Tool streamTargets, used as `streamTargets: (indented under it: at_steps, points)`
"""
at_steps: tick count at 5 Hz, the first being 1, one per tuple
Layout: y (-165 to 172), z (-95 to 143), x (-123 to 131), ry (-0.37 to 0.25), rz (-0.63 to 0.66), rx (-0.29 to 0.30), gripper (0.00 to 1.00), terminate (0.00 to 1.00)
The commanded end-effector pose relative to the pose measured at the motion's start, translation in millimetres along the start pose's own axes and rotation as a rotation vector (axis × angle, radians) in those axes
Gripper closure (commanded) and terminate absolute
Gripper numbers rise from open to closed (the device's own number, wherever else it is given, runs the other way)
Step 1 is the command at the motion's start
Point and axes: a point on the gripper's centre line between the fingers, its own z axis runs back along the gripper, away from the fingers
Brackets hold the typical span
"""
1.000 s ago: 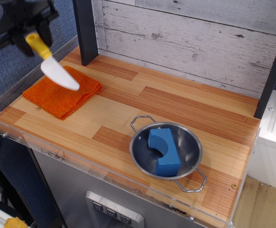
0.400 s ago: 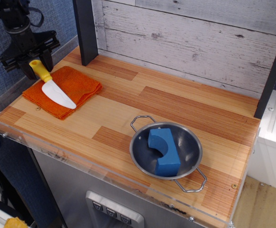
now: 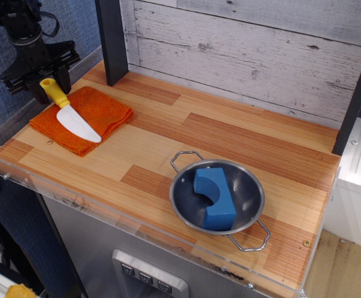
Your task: Place the knife on the orange rag.
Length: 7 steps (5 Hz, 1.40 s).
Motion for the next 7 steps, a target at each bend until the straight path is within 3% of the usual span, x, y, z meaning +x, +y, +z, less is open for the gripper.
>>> streamTargets:
  at_steps: [1, 4, 6, 7]
  points:
    - [-11, 23, -11, 0.04, -0.129, -0.049, 0.0, 0.0]
    - [-15, 39, -4, 0.004, -0.141, -0.056, 0.0, 0.0]
    - [-42, 119, 15, -0.07, -0.129, -0.156, 0.0, 0.0]
    - [-49, 152, 12, -0.078, -0.134, -0.199, 0.0, 0.0]
